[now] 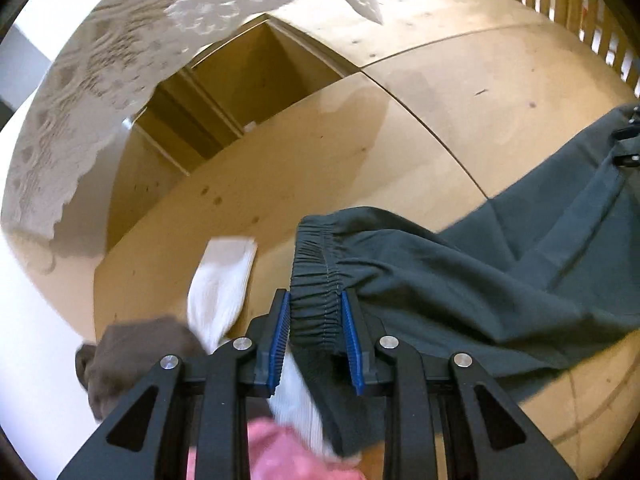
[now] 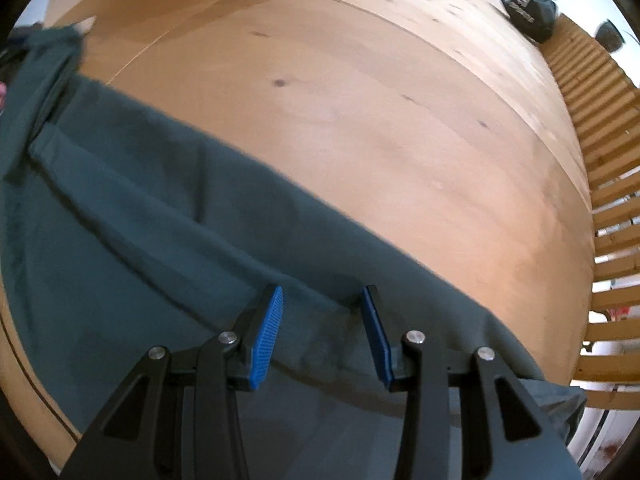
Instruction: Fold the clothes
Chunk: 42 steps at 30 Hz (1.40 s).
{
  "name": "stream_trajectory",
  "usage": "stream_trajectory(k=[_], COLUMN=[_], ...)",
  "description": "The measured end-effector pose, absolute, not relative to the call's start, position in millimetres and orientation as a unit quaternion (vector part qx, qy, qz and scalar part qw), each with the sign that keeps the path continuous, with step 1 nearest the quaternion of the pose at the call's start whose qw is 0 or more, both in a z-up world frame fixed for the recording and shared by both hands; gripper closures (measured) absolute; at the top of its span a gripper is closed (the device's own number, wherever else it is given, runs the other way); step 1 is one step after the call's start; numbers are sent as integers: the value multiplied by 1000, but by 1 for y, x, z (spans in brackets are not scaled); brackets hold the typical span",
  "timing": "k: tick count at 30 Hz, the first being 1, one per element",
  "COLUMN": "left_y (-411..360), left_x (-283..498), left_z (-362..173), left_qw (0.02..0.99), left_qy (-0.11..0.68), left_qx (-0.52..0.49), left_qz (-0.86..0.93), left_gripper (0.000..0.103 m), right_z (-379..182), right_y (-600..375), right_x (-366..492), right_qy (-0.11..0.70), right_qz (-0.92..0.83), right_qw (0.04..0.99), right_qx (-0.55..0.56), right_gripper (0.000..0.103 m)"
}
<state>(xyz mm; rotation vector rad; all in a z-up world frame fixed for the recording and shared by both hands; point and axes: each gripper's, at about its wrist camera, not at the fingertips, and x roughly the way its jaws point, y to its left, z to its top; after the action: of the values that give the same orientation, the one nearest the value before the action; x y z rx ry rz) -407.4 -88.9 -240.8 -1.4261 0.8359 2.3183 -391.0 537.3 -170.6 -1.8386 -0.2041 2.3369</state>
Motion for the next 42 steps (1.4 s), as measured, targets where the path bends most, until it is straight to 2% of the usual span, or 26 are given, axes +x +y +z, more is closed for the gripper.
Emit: stream_trajectory(k=[3, 6, 8, 12, 15, 16, 18, 19, 23, 27, 30, 33, 35, 38, 42], left_y=[-117, -144, -147, -145, -143, -141, -132, -125, -84, -25, 1, 18, 14, 20, 37], left_x=[-396, -380, -377, -377, -374, -373, -371, -370, -360, -369, -380, -395, -404, -388, -383], left_z=[-254, -295, -292, -273, -252, -243, -229, -223, -222, -260, -281, -297, -292, -282, -298], left_qw=[124, 84, 76, 64, 52, 53, 67, 79, 168, 242, 240, 217, 205, 251, 242], left_qy=[291, 328, 321, 321, 340, 334, 318, 308, 290, 295, 309, 319, 290, 277, 307], left_qx=[-532, -580, -576, -561, -533, -525, -514, -510, -514, -534, -526, -519, -525, -515, -522], left_qz=[785, 741, 748, 761, 773, 781, 794, 799, 790, 755, 755, 762, 774, 771, 758], left_gripper=[78, 78, 75, 66, 65, 66, 66, 65, 65, 65, 65, 65, 69, 66, 66], right_z=[-173, -173, -169, -151, -129, -128, -132, -134, -145, -146, -135, -112, -102, -113, -145], right_y=[555, 570, 573, 570, 546, 537, 514, 501, 461, 456, 484, 527, 546, 558, 549], right_x=[-395, -392, -389, -384, -369, -369, -371, -373, -386, -399, -409, -396, -377, -363, -363], right_qy=[-75, -61, -64, -69, -36, -27, -17, -20, -42, -30, -39, 46, 89, 71, 30], right_qz=[774, 767, 760, 771, 799, 802, 803, 803, 802, 800, 818, 829, 827, 808, 793], right_qw=[145, 182, 198, 191, 126, 99, 48, 28, -18, -17, 71, 92, 82, 45, 40], right_qx=[-612, -612, -616, -603, -587, -588, -593, -595, -596, -598, -570, -550, -549, -583, -607], right_gripper=[64, 64, 64, 64, 65, 68, 88, 90, 90, 90, 90, 90, 90, 90, 91])
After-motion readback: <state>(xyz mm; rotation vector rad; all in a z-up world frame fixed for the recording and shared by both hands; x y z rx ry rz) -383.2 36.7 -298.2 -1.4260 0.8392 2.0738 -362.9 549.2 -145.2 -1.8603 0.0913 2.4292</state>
